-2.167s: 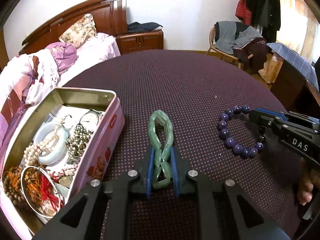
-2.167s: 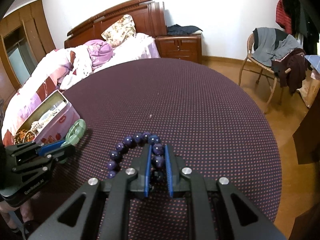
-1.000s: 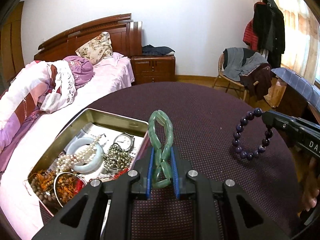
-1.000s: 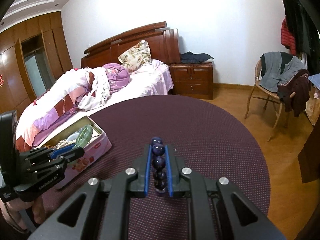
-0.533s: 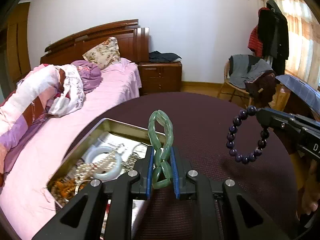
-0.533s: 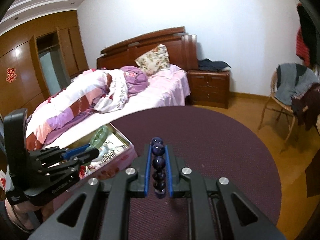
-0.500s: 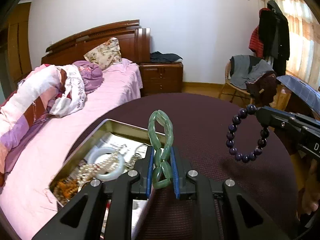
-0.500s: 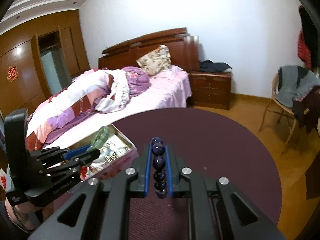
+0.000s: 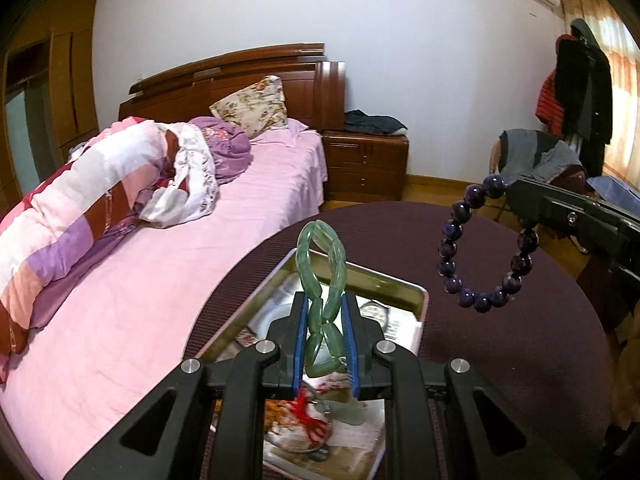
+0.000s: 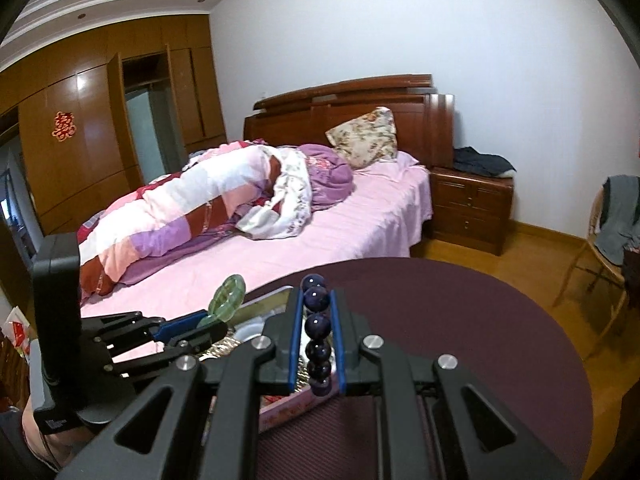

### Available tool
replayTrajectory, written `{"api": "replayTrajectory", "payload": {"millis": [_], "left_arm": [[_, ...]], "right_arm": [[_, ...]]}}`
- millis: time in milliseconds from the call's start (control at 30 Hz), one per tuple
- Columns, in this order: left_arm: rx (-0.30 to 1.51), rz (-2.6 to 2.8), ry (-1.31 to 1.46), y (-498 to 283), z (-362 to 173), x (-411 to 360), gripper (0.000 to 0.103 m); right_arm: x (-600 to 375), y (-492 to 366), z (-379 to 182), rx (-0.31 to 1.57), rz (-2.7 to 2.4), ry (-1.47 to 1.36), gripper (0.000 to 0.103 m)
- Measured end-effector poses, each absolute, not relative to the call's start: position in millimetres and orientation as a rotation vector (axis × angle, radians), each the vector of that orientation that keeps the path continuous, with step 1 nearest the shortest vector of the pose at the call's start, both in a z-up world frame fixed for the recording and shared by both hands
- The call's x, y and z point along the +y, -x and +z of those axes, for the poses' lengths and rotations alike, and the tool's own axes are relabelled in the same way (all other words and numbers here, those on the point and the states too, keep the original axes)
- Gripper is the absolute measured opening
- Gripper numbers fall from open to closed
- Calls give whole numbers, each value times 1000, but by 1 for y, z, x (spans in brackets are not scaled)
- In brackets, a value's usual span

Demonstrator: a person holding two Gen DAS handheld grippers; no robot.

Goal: Organize jewelry
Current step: 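Lift the purple bracelet and green bangle and carry them toward the tin, then lower the bracelet and bangle into the tin and open both grippers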

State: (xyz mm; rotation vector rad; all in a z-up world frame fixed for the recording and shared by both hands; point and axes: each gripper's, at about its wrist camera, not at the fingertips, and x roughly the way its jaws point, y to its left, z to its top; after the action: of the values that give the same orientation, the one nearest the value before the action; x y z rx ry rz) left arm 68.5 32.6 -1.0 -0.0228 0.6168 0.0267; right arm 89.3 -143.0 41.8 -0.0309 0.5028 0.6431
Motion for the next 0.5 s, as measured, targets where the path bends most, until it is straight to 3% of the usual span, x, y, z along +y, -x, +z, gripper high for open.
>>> {"api": "replayTrajectory", "payload": {"millis": [500], "left_arm": [[692, 95, 59, -79, -27, 63, 16]], "right_arm": [[-103, -106, 5, 588, 687, 54, 17]]}}
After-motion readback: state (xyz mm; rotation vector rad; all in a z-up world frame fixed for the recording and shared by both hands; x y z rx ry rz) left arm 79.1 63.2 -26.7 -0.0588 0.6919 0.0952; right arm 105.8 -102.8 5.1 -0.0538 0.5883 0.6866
